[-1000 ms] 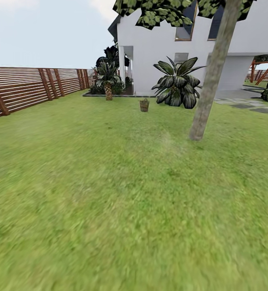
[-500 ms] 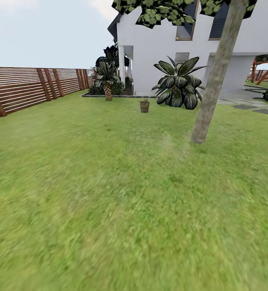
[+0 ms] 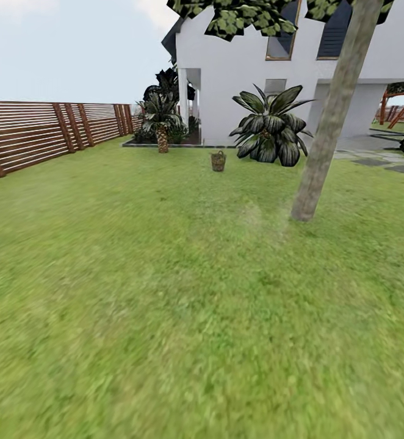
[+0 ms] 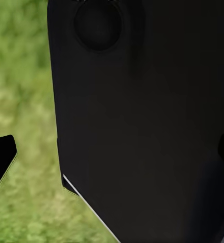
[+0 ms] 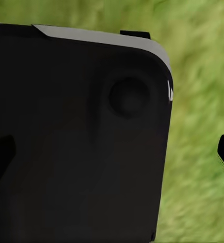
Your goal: Take the three Easter eggs out of the wicker basket on the lawn in the garden, then place them on the lawn next to a single tree (choose any tree) so that all three eggs are next to the same tree and none are left in the basket.
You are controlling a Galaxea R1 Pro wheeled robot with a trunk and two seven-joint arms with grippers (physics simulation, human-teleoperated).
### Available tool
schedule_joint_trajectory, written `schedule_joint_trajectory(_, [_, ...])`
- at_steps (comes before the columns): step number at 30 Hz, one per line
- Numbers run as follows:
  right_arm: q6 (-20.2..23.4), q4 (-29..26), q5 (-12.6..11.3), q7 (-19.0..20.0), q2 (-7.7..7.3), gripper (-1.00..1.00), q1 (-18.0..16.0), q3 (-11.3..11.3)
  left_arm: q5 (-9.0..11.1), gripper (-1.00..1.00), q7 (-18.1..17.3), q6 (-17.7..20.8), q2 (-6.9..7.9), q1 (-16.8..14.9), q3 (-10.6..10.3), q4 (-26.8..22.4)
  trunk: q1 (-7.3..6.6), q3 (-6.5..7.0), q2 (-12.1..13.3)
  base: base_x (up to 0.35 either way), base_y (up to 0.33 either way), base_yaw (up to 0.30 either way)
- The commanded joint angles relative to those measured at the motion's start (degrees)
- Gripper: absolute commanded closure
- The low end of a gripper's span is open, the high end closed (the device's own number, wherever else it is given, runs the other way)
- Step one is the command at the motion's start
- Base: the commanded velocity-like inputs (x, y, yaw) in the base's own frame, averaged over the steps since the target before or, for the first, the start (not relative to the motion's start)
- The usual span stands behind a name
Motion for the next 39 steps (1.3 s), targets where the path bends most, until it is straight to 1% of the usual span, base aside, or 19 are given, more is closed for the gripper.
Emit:
schedule_joint_trajectory(1, [-0.2, 0.1, 0.3, 0.0, -0.07, -1.0, 0.0, 0.0, 0.1, -1.0, 0.0, 0.0, -0.01, 0.0, 0.0, -0.1, 0.04, -0.04, 0.0, 0.34, 0.0, 0.0])
schedule_joint_trajectory(14, [-0.1, 0.1, 0.5, 0.0, 0.31, -1.0, 0.0, 0.0, 0.1, -1.0, 0.1, -0.1, -0.01, 0.0, 0.0, -0.1, 0.04, -0.04, 0.0, 0.34, 0.0, 0.0])
schedule_joint_trajectory(24, [0.1, 0.2, 0.6, 0.4, -0.19, -1.0, 0.0, 0.1, 0.1, -1.0, 0.2, -0.1, -0.01, 0.0, 0.1, -0.1, 0.04, -0.04, 0.0, 0.34, 0.0, 0.0])
schedule_joint_trajectory(39, [-0.1, 0.2, 0.3, 0.4, -0.19, -1.0, 0.0, 0.0, 0.1, -1.0, 0.2, -0.1, -0.01, 0.0, 0.0, -0.1, 0.04, -0.04, 0.0, 0.34, 0.0, 0.0])
